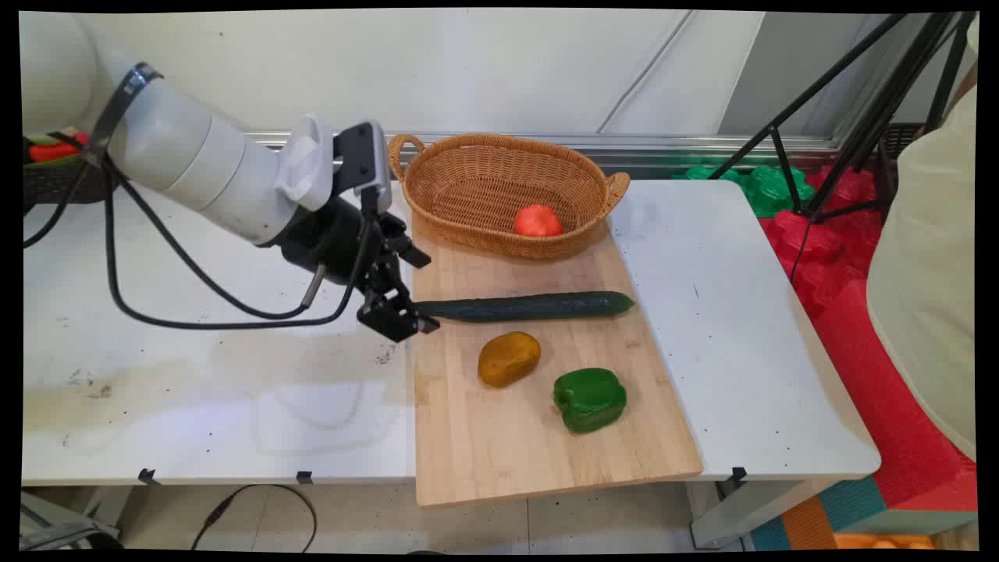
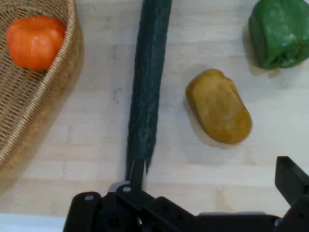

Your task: Pick up the cucumber from the cutting board

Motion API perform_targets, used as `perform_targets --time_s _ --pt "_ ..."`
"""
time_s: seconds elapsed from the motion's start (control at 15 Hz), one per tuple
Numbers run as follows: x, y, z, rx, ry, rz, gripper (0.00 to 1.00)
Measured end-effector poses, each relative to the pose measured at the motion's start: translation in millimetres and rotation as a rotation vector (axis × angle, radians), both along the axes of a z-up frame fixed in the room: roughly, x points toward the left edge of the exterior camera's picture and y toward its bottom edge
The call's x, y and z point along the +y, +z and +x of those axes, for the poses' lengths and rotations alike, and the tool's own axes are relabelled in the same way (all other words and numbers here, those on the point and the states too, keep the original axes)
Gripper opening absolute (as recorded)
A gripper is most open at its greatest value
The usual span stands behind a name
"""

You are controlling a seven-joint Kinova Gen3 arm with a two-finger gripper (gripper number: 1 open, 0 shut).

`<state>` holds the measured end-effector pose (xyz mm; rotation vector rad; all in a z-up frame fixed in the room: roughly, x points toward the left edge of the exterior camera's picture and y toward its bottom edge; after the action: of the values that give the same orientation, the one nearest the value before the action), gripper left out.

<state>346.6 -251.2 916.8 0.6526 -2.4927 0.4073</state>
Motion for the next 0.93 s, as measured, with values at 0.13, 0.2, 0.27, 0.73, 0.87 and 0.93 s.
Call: perform_targets --time_s 0.13,0.2,0.27,0.73,0.87,0.93 --pt "-11 2 -4 0.004 0.006 -0.02 1.0" --pt "-18 3 -7 0.004 0.005 -0.027 1.0" --pt "-25 2 -12 0.004 0.0 -0.035 1.0" --pt "-88 -24 -60 -0.001 -0.031 -0.031 1.0" --pt "-103 -35 -76 -0.005 -0.044 -0.017 1.0" --pt "-110 -41 -83 -0.007 -0.049 -0.011 1.0"
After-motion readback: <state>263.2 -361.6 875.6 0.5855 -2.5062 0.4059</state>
